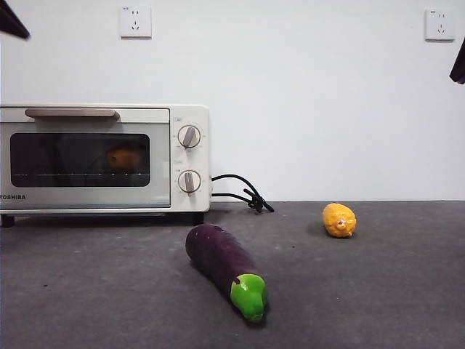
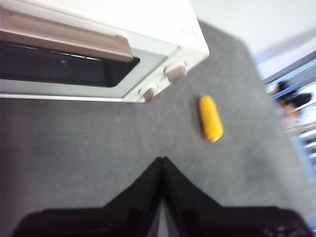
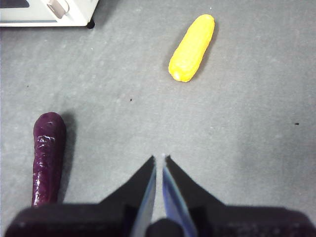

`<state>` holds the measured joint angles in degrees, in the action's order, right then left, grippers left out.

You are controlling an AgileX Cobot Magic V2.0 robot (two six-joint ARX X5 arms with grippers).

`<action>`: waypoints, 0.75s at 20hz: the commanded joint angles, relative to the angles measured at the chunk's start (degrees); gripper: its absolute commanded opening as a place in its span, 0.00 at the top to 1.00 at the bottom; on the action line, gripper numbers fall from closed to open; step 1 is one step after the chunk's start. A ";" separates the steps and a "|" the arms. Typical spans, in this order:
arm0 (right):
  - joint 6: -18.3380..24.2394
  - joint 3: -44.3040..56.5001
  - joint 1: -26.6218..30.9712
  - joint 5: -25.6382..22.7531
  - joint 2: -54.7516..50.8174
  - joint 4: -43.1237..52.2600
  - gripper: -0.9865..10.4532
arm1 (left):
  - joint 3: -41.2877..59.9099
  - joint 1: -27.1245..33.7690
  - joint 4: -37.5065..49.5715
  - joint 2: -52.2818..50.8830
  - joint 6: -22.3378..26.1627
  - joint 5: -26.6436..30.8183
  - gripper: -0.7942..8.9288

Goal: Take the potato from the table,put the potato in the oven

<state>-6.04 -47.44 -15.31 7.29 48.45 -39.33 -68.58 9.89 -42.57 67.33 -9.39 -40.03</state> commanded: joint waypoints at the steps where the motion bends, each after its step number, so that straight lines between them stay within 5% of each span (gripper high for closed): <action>1: -0.39 0.81 0.00 -0.24 0.09 0.31 0.89 | 0.15 -2.29 -4.68 -6.71 5.99 4.85 0.93; 7: -0.39 0.81 0.00 -0.24 0.09 0.31 0.89 | 0.13 -3.89 -9.35 -21.66 5.99 6.62 0.92; 13: -0.39 0.81 0.00 -0.24 0.09 0.31 0.89 | 0.13 -3.89 -8.81 -23.69 6.34 6.69 0.92; 15: -0.39 0.81 0.00 -0.24 0.09 0.33 0.89 | 0.13 -3.93 -8.90 -22.82 11.41 9.18 0.92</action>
<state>-6.04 -47.44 -15.31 7.29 48.47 -39.33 -68.58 6.13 -51.86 44.64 -1.08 -30.89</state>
